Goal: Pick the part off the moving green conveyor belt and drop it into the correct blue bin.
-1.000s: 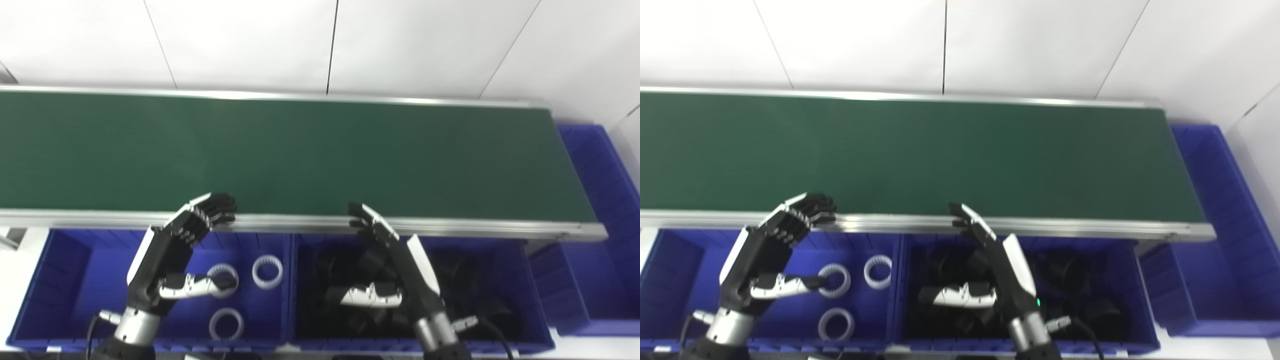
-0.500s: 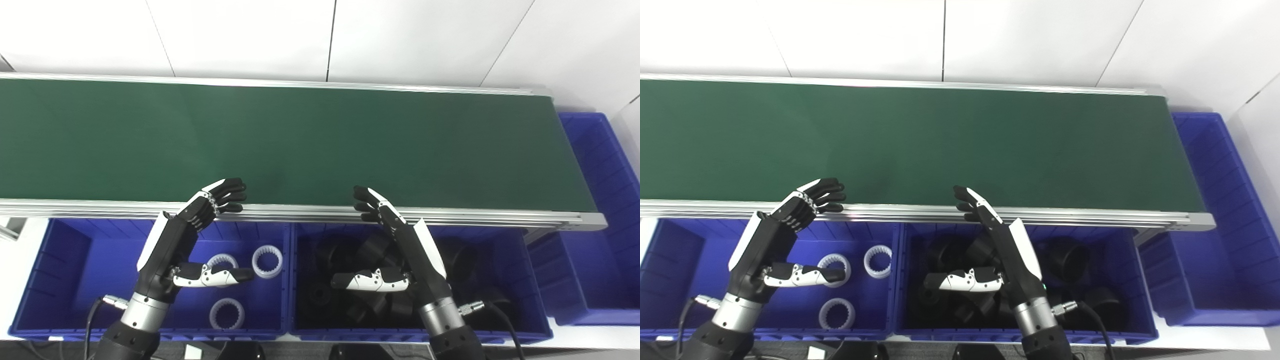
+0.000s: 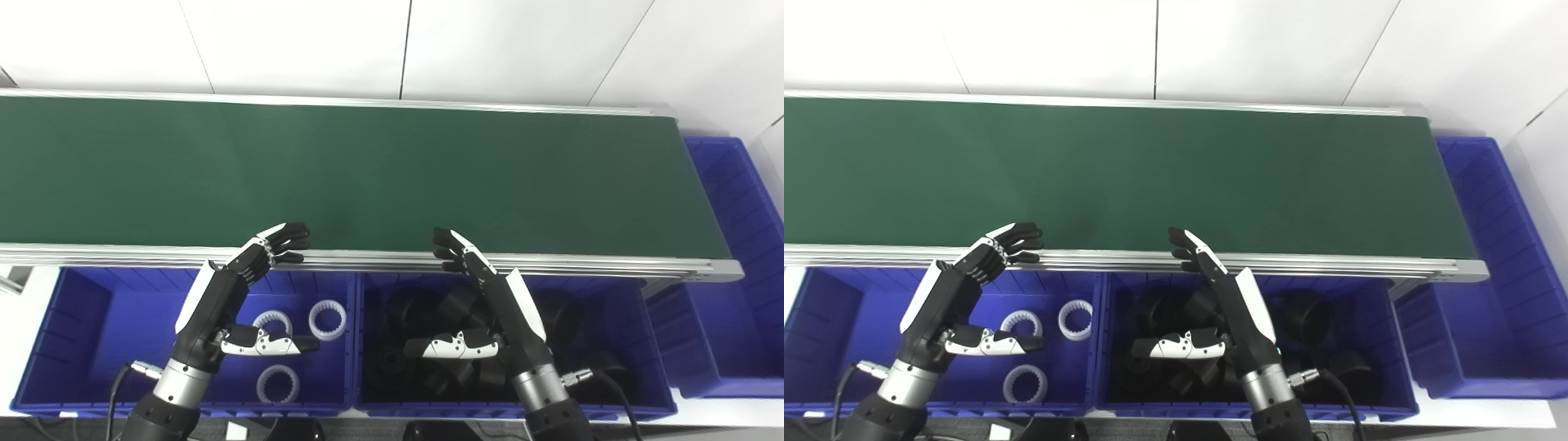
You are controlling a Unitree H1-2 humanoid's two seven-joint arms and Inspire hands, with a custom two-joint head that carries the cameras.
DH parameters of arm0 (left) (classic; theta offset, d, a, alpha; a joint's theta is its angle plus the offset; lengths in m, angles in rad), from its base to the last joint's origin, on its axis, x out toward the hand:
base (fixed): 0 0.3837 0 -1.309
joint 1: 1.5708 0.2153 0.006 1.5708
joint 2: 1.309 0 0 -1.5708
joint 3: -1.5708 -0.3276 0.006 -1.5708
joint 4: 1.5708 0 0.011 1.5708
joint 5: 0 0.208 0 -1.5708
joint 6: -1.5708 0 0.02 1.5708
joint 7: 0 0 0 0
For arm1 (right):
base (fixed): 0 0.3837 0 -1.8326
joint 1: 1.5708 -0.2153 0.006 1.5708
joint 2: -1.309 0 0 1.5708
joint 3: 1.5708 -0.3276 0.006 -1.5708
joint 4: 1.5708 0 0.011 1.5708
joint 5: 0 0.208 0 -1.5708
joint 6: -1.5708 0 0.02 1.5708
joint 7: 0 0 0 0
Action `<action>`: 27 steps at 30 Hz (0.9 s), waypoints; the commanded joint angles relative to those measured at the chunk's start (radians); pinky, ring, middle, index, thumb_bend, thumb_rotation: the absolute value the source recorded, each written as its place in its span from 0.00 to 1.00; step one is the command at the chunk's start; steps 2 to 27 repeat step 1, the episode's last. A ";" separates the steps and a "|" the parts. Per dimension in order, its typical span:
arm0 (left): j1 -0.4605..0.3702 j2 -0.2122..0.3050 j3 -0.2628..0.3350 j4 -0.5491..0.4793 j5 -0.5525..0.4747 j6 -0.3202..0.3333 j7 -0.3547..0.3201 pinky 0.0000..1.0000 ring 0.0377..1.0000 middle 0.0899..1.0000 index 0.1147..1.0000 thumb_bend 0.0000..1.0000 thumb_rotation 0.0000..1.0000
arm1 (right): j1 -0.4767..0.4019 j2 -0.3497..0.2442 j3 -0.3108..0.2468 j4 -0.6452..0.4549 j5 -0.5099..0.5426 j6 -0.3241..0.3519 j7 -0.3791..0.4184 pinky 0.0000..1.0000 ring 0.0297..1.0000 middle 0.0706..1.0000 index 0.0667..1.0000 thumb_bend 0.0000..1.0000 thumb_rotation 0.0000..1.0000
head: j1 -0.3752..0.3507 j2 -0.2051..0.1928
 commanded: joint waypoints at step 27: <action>-0.011 0.005 0.000 -0.013 -0.005 -0.046 0.017 0.72 0.77 0.81 0.81 0.95 0.10 | -0.007 0.004 0.003 -0.012 -0.004 -0.005 -0.001 0.78 0.83 0.87 0.89 0.97 0.18 | 0.001 -0.004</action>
